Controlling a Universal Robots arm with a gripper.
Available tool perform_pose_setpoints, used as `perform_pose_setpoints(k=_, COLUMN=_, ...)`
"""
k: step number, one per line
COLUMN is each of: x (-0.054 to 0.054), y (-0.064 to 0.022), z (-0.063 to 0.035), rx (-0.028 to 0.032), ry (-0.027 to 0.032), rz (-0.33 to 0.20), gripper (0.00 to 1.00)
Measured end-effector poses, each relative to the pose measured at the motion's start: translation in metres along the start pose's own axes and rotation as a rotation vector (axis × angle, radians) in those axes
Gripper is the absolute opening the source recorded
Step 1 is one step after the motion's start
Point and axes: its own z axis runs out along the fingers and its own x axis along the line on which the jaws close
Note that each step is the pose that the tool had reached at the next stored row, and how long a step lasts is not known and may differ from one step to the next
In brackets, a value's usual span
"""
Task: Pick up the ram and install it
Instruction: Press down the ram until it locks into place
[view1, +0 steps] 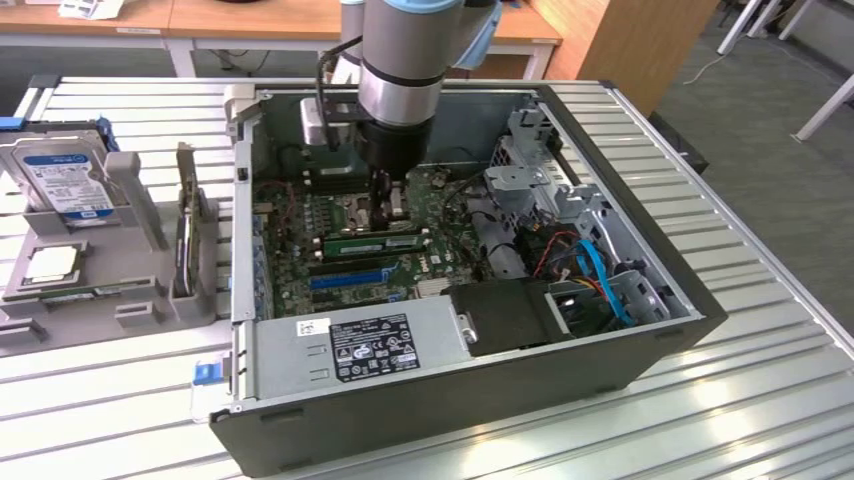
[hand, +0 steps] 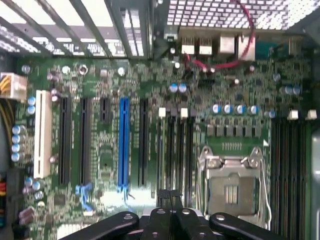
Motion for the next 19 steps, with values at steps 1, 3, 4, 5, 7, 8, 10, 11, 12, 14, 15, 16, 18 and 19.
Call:
perform_pose_setpoints(k=1, x=0.000, y=0.0024, z=0.0001, rx=0.0000, ry=0.0000, rz=0.000, gripper=0.10)
perform_pose_setpoints(k=3, x=0.000, y=0.0072, z=0.0005, rx=0.0000, ry=0.0000, rz=0.000, gripper=0.10)
perform_pose_setpoints(k=4, x=0.000, y=0.0097, z=0.0006, rx=0.0000, ry=0.0000, rz=0.000, gripper=0.10)
perform_pose_setpoints(k=5, x=0.000, y=0.0121, z=0.0007, rx=0.0000, ry=0.0001, rz=0.000, gripper=0.10)
perform_pose_setpoints(k=7, x=0.000, y=0.0170, z=0.0010, rx=0.0000, ry=0.0000, rz=0.000, gripper=0.10)
perform_pose_setpoints(k=8, x=0.000, y=0.0194, z=0.0012, rx=0.0000, ry=0.0000, rz=0.000, gripper=0.10)
perform_pose_setpoints(k=10, x=0.000, y=0.0235, z=0.0015, rx=0.0000, ry=-0.0001, rz=0.000, gripper=0.10)
perform_pose_setpoints(k=11, x=0.000, y=0.0239, z=0.0015, rx=0.0001, ry=-0.0002, rz=0.000, gripper=0.10)
perform_pose_setpoints(k=12, x=0.000, y=0.0239, z=0.0015, rx=0.0000, ry=-0.0001, rz=0.000, gripper=0.10)
perform_pose_setpoints(k=14, x=0.000, y=0.0240, z=0.0015, rx=0.0000, ry=0.0000, rz=0.000, gripper=0.10)
perform_pose_setpoints(k=15, x=0.000, y=0.0240, z=0.0015, rx=0.0000, ry=0.0001, rz=0.000, gripper=0.10)
perform_pose_setpoints(k=16, x=0.000, y=0.0241, z=0.0017, rx=-0.0001, ry=0.0000, rz=0.000, gripper=0.10)
perform_pose_setpoints(k=18, x=0.000, y=0.0243, z=0.0033, rx=-0.0001, ry=0.0001, rz=0.000, gripper=0.10)
perform_pose_setpoints(k=19, x=0.000, y=0.0244, z=0.0042, rx=-0.0001, ry=0.0001, rz=0.000, gripper=0.10)
